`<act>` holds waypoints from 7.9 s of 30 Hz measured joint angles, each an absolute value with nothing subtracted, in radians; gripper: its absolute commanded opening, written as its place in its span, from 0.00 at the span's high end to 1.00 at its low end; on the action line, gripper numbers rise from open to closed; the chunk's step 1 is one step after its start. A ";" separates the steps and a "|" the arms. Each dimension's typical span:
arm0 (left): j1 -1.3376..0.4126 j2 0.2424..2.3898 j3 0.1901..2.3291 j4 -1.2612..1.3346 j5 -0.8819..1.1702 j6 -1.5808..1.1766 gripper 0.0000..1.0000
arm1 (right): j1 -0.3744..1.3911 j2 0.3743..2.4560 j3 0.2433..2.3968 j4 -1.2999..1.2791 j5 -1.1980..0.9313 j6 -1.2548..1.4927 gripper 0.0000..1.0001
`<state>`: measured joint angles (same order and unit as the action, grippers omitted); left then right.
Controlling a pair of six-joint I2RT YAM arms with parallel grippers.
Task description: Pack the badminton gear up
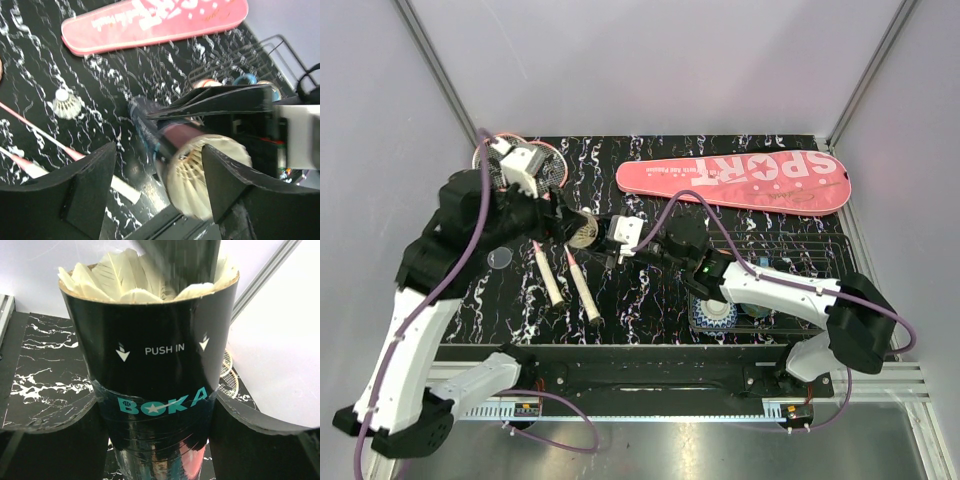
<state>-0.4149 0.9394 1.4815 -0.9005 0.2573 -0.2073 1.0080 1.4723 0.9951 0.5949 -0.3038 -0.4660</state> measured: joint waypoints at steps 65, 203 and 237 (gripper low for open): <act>-0.292 1.984 1.620 -0.694 -0.085 -0.311 0.24 | 0.979 1.095 0.815 0.526 0.070 -0.073 0.58; -0.477 1.135 1.621 -0.907 0.466 0.060 0.30 | 0.855 1.486 1.218 0.187 -0.519 -0.326 0.65; -0.488 1.306 1.658 -1.004 0.331 -0.132 0.09 | 0.844 1.400 1.144 0.150 -0.508 -0.365 0.65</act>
